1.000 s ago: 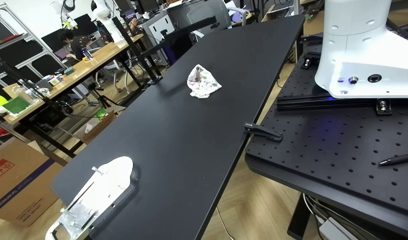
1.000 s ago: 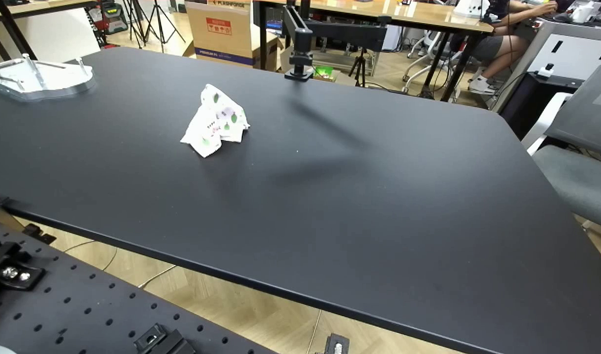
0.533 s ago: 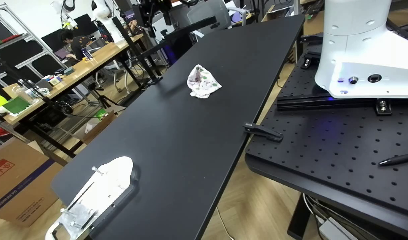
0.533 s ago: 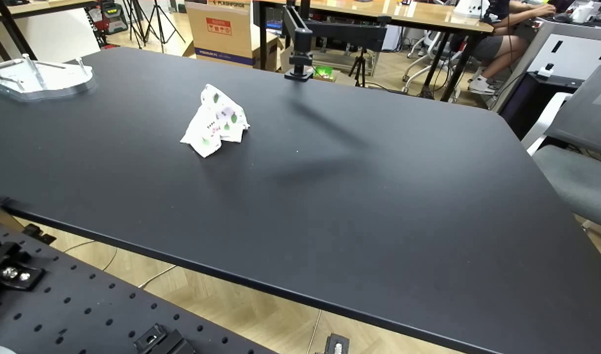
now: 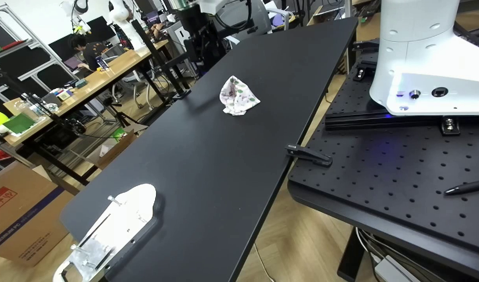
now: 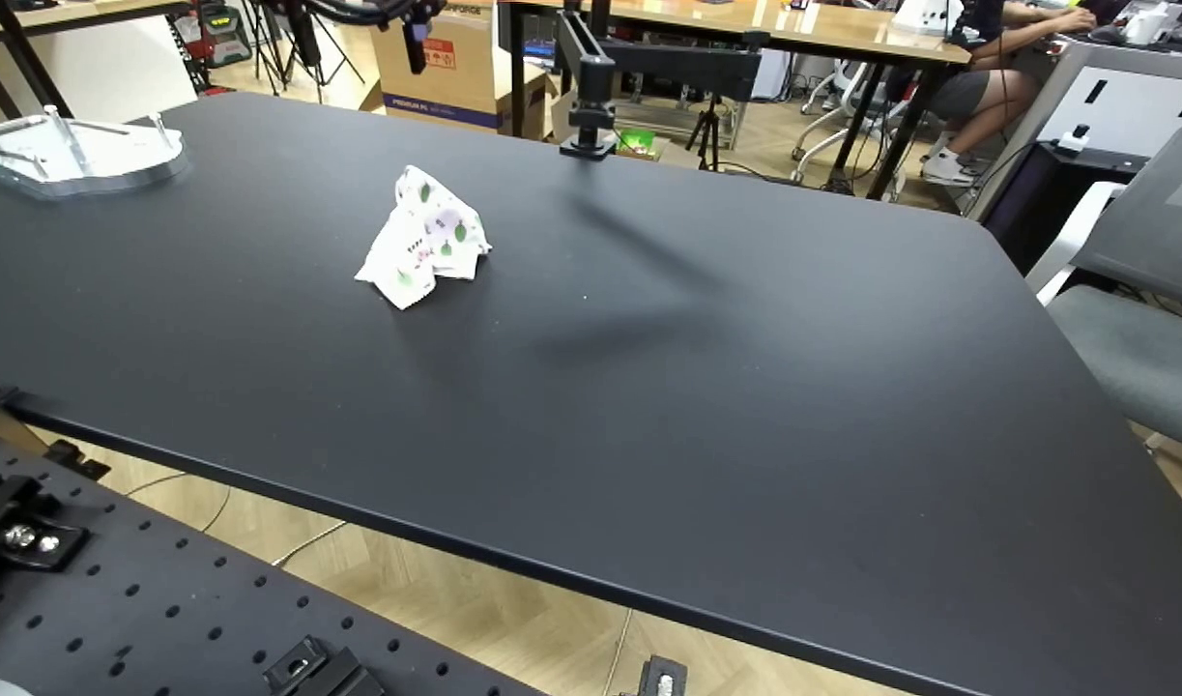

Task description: Pick up the cloth from the table and put it on on the tripod.

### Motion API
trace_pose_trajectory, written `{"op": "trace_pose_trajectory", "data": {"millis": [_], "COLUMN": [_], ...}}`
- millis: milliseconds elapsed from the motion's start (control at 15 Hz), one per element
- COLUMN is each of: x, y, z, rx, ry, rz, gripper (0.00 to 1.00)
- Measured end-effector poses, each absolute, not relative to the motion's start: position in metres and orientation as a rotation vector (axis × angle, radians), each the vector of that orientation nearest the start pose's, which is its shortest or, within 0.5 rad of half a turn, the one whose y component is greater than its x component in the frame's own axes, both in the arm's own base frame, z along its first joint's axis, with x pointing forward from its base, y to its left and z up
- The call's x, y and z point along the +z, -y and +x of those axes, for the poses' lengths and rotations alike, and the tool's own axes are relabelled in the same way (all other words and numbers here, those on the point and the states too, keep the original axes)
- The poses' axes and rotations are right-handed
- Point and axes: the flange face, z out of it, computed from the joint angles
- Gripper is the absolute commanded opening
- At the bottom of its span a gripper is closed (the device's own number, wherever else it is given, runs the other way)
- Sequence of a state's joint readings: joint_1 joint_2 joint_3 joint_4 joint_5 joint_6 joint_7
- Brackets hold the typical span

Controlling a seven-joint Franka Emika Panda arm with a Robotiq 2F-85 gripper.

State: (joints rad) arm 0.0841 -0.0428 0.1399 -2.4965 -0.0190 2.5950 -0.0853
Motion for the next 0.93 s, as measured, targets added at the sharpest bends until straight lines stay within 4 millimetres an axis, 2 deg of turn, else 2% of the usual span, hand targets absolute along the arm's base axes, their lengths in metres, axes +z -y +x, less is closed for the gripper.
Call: {"op": "trace_pose_trajectory", "data": {"millis": [267,667,733,867,933], "x": [0.279,0.244,0.238,0.227,0.223], "y": [-0.096,-0.076,-0.074,-0.071,-0.071], "z": [0.459,0.461,0.461,0.458,0.456], "rx": [-0.134,-0.202,-0.191,-0.171,-0.171], "ry": [0.551,0.533,0.531,0.523,0.515], "rz": [-3.114,-3.124,-3.127,-3.128,-3.128], "gripper": [1.0,1.0,0.78,0.67,0.58]}}
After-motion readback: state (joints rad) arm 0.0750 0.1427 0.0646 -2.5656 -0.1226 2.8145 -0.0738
